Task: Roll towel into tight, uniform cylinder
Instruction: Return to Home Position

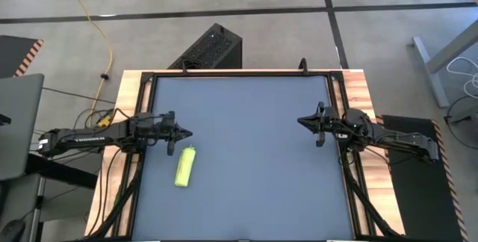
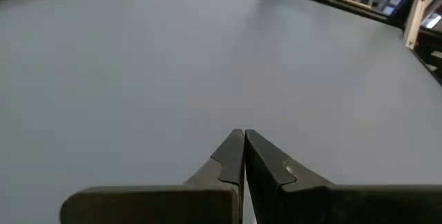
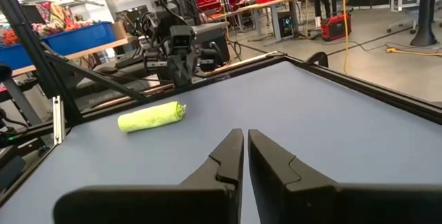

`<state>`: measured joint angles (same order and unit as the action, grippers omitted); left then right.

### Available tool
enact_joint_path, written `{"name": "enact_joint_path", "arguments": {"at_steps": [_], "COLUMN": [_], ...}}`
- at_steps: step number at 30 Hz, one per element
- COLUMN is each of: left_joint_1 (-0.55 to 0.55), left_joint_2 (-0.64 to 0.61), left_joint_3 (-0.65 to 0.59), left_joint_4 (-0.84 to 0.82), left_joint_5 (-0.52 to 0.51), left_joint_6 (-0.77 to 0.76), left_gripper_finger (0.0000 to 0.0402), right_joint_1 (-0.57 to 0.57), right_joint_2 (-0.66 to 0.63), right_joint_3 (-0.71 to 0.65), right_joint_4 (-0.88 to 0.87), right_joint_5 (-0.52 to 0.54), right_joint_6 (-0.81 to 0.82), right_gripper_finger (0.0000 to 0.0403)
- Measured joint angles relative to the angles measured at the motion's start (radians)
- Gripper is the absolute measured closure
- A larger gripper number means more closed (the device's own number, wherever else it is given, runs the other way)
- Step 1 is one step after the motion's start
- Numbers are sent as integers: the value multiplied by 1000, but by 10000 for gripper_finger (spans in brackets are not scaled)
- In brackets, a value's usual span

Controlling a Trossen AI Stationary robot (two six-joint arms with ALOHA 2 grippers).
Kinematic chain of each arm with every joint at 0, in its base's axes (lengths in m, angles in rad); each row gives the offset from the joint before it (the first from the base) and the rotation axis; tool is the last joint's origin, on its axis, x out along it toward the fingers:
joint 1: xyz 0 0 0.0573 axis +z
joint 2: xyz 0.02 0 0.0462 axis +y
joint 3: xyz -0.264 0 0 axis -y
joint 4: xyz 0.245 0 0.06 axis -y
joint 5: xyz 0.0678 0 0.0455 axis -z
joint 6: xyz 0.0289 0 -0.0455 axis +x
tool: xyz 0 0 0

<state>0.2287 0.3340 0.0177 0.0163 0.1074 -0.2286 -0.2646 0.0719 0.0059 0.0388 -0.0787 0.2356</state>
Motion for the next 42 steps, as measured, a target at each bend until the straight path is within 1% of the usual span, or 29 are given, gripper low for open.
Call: {"name": "enact_joint_path", "arguments": {"at_steps": [4,8,11,19,42], "left_joint_1": [0,0,0,0,0], "left_joint_2": [-1,0,0,0,0], "left_joint_3": [6,6,7,9,11], "left_joint_4": [-10,-12,-13,-34,-40], "left_joint_5": [9,-18,-40,-71,-71], "left_joint_6": [-51,-124,-141,-127,-124], "left_gripper_finger": [401,401,402,401,401], "right_joint_1": [0,0,0,0,0], "right_joint_2": [0,0,0,0,0], "right_joint_3": [0,0,0,-1,-2], "right_joint_4": [0,0,0,0,0], "right_joint_5": [0,1,1,1,0], "right_joint_6": [0,0,0,0,1], "right_gripper_finger": [352,352,352,352,352]}}
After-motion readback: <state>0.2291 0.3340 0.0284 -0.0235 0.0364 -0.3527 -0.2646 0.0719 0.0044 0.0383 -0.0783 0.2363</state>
